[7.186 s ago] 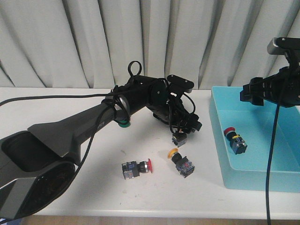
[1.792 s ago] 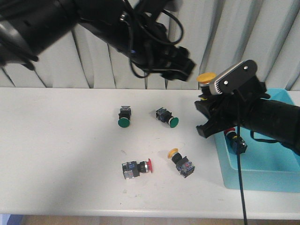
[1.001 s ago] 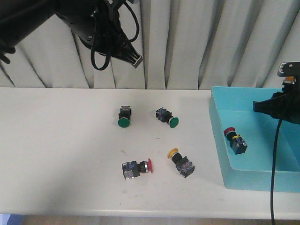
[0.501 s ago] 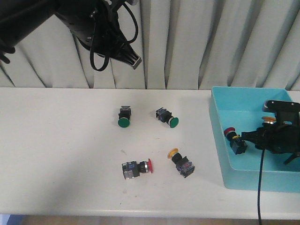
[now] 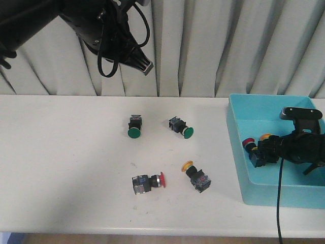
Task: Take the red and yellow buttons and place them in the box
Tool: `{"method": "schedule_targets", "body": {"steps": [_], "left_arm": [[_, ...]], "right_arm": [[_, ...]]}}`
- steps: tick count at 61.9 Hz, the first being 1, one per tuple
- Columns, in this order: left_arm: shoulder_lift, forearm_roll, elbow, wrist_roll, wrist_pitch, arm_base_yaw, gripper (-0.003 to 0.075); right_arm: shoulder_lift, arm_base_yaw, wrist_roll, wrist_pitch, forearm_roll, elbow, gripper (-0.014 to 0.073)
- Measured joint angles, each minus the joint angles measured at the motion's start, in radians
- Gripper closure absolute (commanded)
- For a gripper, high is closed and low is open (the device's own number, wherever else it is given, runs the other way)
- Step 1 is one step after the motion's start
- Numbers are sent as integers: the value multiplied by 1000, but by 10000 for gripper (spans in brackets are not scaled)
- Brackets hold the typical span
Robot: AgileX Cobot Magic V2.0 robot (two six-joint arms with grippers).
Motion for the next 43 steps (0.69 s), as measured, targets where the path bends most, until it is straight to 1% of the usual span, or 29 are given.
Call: {"method": "schedule_targets", "body": {"steps": [8,14,19,27,31,36,40,43], "left_arm": [[0,0,0,-15,5,0,727],[0,0,0,-20,5,0,727],[0,0,0,-20,5,0,727],[0,0,0,-21,5,0,728],[0,0,0,-21,5,0,727],[0,-3,0,-25,5,0,727],[0,-8,0,-32,5,0,727],[0,-11,0,-37,5,0,727]], "right_arm": [[-78,0,0,17,-1,0,97],[-198,0,0,75,-6,0,109],[-344,0,0,134,-22,0,128],[-577,0,0,168,-42,0,174],[-695,0,3,168,-44,0,216],[-813,0,16,169,-49,0,295],[-886,0,42,176,-68,0,391],[-927,0,66,188,-106,0,491]]}}
